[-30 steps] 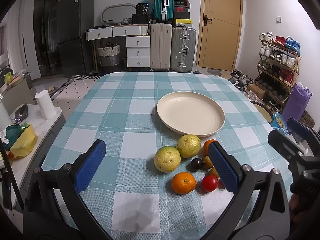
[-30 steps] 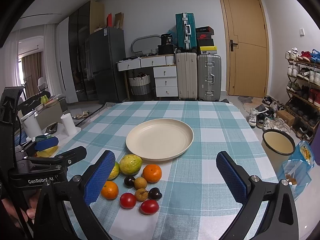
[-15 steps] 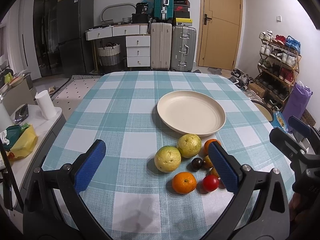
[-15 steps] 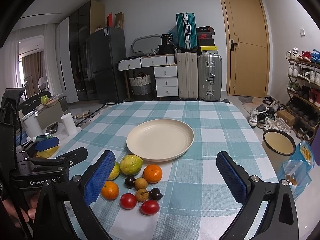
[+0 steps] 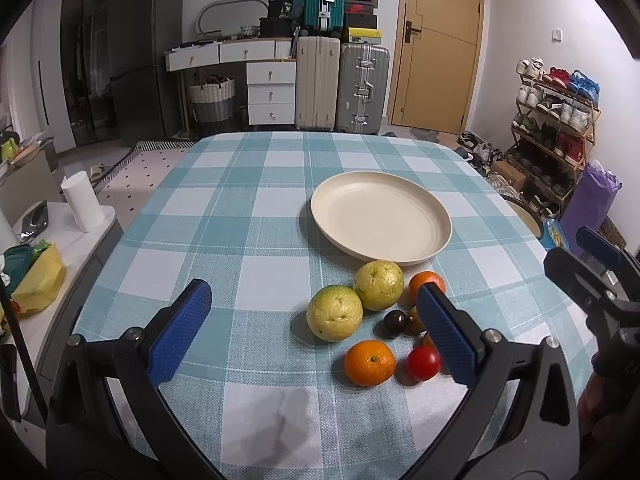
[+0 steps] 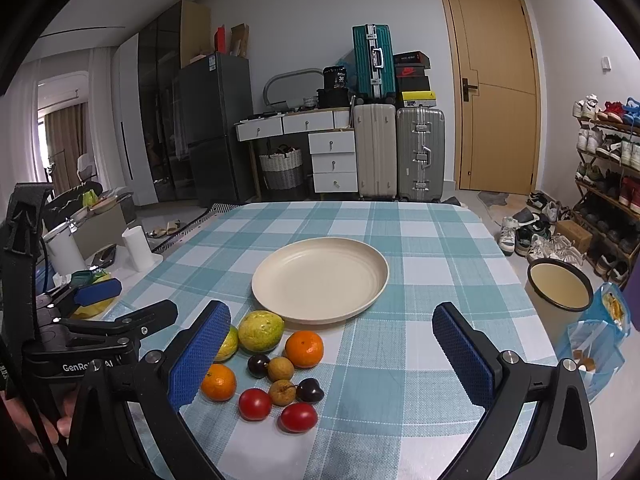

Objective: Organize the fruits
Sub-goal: 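Lower the left gripper and close it on the larger yellow-green citrus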

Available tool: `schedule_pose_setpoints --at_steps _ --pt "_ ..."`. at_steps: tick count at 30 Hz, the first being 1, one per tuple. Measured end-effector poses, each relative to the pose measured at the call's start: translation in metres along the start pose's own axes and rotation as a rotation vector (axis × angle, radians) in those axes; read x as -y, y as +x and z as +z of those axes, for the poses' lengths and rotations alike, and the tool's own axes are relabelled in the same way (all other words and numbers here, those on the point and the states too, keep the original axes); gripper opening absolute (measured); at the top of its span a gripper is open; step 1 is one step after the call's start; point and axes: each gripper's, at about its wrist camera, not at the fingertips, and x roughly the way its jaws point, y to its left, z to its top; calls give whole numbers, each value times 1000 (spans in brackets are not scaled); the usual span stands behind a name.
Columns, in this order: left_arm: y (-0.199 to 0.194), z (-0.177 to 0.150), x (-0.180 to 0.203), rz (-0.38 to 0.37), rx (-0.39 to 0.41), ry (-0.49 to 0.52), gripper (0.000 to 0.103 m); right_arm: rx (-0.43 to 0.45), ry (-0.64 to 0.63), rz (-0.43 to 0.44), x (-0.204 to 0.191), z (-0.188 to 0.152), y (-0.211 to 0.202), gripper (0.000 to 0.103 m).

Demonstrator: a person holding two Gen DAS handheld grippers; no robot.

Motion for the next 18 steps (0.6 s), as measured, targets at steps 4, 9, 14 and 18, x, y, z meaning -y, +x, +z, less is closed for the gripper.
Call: schedule_pose_setpoints --at_steps 4,9,14,18 --pt "9 -1 -5 -56 -19 -10 102 -3 0 3 1 0 2 103" --pt "28 -5 -12 -98 -84 -28 102 -15 2 14 3 -1 8 103" --pt "49 -9 -21 -165 -151 -65 101 -27 17 23 10 -7 19 103" --pt "66 -12 -27 -190 -184 -75 98 -41 24 29 14 -9 30 103"
